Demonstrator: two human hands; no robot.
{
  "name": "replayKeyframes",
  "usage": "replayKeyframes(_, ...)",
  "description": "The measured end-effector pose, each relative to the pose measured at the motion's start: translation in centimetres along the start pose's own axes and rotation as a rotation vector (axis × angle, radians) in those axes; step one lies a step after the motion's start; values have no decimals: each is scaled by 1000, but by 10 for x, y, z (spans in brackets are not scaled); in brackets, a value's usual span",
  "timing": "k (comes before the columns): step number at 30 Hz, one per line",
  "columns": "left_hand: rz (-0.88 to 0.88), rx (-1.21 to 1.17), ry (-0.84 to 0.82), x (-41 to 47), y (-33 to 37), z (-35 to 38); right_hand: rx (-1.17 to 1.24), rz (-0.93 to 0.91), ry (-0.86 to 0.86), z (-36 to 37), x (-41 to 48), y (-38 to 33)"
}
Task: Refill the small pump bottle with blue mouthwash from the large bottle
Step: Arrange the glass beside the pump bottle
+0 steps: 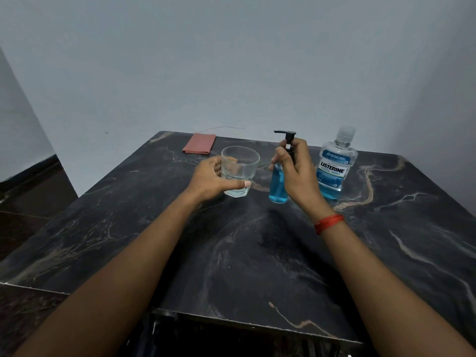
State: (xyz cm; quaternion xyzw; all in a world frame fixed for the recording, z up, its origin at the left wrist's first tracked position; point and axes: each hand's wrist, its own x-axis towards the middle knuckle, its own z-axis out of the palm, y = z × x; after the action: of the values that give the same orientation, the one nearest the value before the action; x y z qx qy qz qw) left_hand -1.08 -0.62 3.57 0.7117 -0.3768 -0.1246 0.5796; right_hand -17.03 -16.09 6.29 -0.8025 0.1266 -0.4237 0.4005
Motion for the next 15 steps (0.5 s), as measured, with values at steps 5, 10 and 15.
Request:
replayKeyframes(5,-30,20,28,2,-4,-5,-55,45,-77,-1,-3,12)
replayKeyframes(10,-68,21,45,3,-6,-5,-61,116,-153,-3,-2,14)
replayKeyframes(15,-94,39,23,3,-9,-3,-229,226,-302,-17,0,15)
